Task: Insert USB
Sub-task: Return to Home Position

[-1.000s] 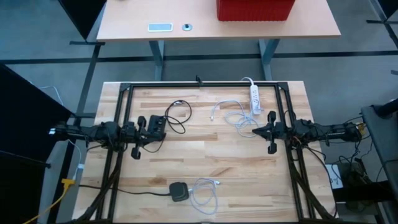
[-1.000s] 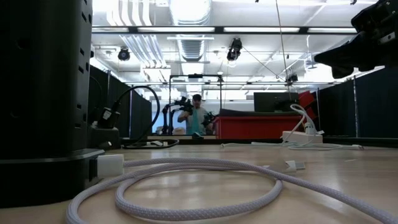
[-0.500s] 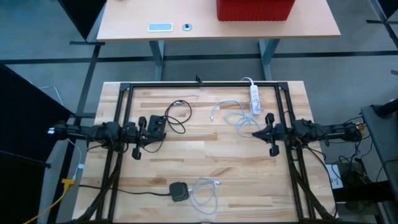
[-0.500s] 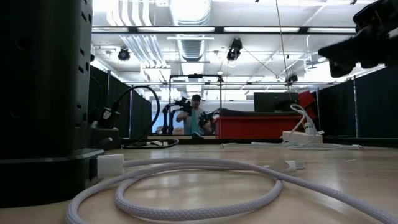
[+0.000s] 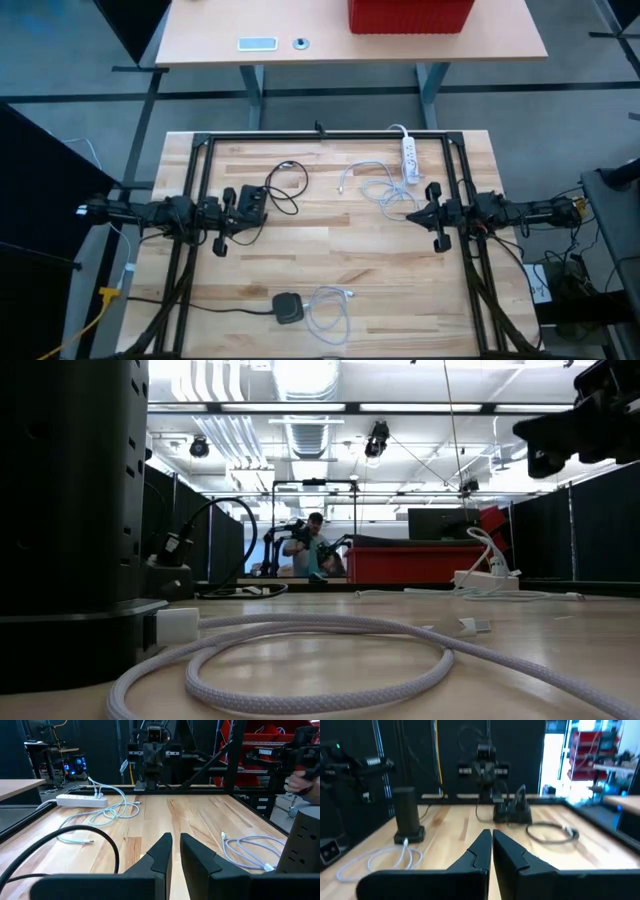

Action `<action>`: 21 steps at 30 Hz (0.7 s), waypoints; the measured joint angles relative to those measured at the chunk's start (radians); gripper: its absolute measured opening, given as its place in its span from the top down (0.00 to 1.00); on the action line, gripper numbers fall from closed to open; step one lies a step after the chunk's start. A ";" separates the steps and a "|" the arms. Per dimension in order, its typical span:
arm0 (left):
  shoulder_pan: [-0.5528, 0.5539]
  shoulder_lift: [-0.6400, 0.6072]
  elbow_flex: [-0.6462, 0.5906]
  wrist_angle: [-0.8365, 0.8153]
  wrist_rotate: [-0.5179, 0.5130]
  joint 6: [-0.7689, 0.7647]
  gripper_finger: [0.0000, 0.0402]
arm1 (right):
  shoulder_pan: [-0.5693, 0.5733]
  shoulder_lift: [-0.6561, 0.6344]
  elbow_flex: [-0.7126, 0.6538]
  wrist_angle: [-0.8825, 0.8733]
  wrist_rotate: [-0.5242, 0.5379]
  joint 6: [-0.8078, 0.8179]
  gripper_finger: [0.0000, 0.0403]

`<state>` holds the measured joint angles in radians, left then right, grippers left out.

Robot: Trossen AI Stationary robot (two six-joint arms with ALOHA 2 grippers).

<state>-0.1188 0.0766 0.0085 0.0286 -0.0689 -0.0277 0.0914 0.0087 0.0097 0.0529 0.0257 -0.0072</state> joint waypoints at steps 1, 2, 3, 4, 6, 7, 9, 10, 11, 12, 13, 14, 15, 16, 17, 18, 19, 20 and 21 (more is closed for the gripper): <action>0.000 0.000 0.000 -0.002 0.000 0.000 0.94 | 0.000 0.003 0.000 -0.013 0.000 0.011 1.00; 0.000 0.000 0.000 -0.001 0.000 0.000 0.94 | 0.000 0.007 0.000 -0.027 0.000 0.008 1.00; 0.000 0.001 0.000 -0.001 0.000 0.000 0.94 | 0.000 0.011 0.000 -0.035 0.000 0.005 1.00; 0.000 0.001 0.000 0.000 0.000 0.000 0.94 | 0.000 0.016 0.000 -0.036 -0.001 0.007 1.00; 0.000 0.001 0.000 0.000 0.000 0.000 0.94 | 0.000 0.026 0.000 -0.036 -0.001 0.027 1.00; 0.000 0.002 0.000 0.001 0.000 0.000 0.94 | 0.000 0.028 0.000 -0.036 -0.001 0.045 1.00; 0.000 0.003 0.000 0.001 0.000 0.000 0.94 | 0.000 0.030 0.000 -0.037 0.000 0.065 1.00; 0.000 0.003 0.000 0.001 0.000 0.000 0.94 | 0.000 0.032 0.000 -0.037 0.000 0.065 1.00; 0.000 0.003 0.000 0.001 0.000 0.000 0.94 | 0.000 0.032 0.000 -0.037 0.000 0.061 1.00; 0.000 0.003 0.000 0.001 0.000 0.000 0.94 | 0.000 0.033 0.000 -0.038 0.000 0.054 1.00; 0.000 0.003 0.000 0.001 0.000 0.000 0.94 | 0.000 0.032 0.000 -0.038 0.000 0.051 1.00; 0.000 0.003 0.000 0.000 0.000 0.000 0.94 | 0.000 0.033 0.000 -0.038 0.000 0.051 1.00; 0.000 0.003 0.000 0.000 0.000 0.000 0.94 | 0.000 0.033 0.000 -0.038 -0.001 0.056 1.00; 0.000 0.004 0.000 0.000 0.000 0.000 0.94 | 0.000 0.033 0.000 -0.039 -0.001 0.059 1.00; 0.000 0.005 0.000 0.001 0.000 0.000 0.94 | 0.000 0.033 0.000 -0.039 0.000 0.059 1.00; 0.000 0.007 0.000 0.000 0.000 0.000 0.94 | 0.000 0.032 0.000 -0.039 0.000 0.059 1.00; 0.000 0.008 0.000 0.000 0.000 0.000 0.94 | 0.000 0.033 0.000 -0.039 0.000 0.059 1.00; 0.000 0.008 0.000 0.000 0.000 0.000 0.94 | 0.000 0.033 0.000 -0.039 0.000 0.059 1.00; 0.000 0.008 0.000 0.000 0.000 0.000 0.94 | 0.000 0.033 0.000 -0.039 0.000 0.060 1.00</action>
<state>-0.1188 0.0841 0.0086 0.0288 -0.0685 -0.0277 0.0914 0.0414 0.0101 0.0139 0.0254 0.0525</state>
